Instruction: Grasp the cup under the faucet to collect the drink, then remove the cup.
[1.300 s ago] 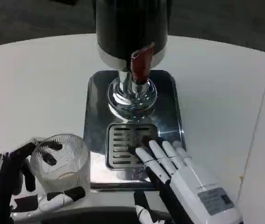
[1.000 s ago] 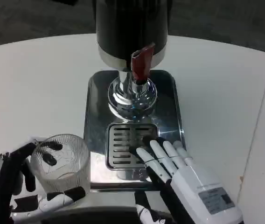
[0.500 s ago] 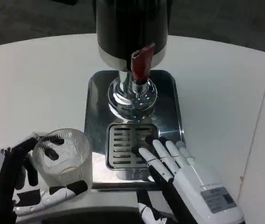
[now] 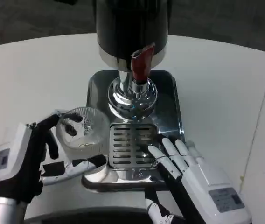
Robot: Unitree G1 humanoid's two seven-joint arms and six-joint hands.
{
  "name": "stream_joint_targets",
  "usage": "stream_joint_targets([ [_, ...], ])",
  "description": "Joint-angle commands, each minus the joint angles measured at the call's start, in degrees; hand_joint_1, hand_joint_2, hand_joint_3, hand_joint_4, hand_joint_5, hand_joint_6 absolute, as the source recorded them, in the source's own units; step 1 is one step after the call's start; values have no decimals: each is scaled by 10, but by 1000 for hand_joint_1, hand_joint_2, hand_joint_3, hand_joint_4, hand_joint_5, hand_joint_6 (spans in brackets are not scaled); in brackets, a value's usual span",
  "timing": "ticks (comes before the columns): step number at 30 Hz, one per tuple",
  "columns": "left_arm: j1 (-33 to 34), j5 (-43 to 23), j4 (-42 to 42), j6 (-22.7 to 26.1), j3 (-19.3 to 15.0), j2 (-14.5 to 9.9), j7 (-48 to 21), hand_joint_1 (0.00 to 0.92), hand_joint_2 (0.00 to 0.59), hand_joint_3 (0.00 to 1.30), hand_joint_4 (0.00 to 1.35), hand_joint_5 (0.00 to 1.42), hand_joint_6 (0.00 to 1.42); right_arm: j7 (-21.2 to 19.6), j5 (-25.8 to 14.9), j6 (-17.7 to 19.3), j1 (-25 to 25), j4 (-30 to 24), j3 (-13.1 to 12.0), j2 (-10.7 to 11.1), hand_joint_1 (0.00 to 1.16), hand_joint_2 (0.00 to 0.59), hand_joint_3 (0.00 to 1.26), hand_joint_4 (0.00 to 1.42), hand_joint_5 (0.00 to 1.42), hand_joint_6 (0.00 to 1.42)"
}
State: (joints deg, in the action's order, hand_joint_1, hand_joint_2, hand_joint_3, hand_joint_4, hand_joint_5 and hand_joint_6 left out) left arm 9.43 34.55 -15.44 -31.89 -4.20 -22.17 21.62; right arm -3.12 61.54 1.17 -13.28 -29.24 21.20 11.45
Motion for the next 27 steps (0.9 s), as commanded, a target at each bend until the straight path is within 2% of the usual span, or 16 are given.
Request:
stream_joint_targets([
  [1,40,18,-28,11,22,10,42,587,102,913,1008,1113,1313,-4,5,-11,-11,-8,-1,-10,287,586,126,11,0,2],
  [9,124,46,-117,40,71,24,91,591,99,913,1008,1113,1313,-1,5,-19,-25,-18,-6,-13,285,586,128,22,0,14],
  [16,189,35,-214,21,107,33,121,593,98,913,1008,1113,1300,-1,-3,-21,-28,-17,-8,-19,288,583,134,22,0,24],
  [27,222,36,-252,3,152,46,144,571,90,913,1008,1125,1281,1,-5,-29,-29,-17,-13,-22,293,581,136,32,3,42],
])
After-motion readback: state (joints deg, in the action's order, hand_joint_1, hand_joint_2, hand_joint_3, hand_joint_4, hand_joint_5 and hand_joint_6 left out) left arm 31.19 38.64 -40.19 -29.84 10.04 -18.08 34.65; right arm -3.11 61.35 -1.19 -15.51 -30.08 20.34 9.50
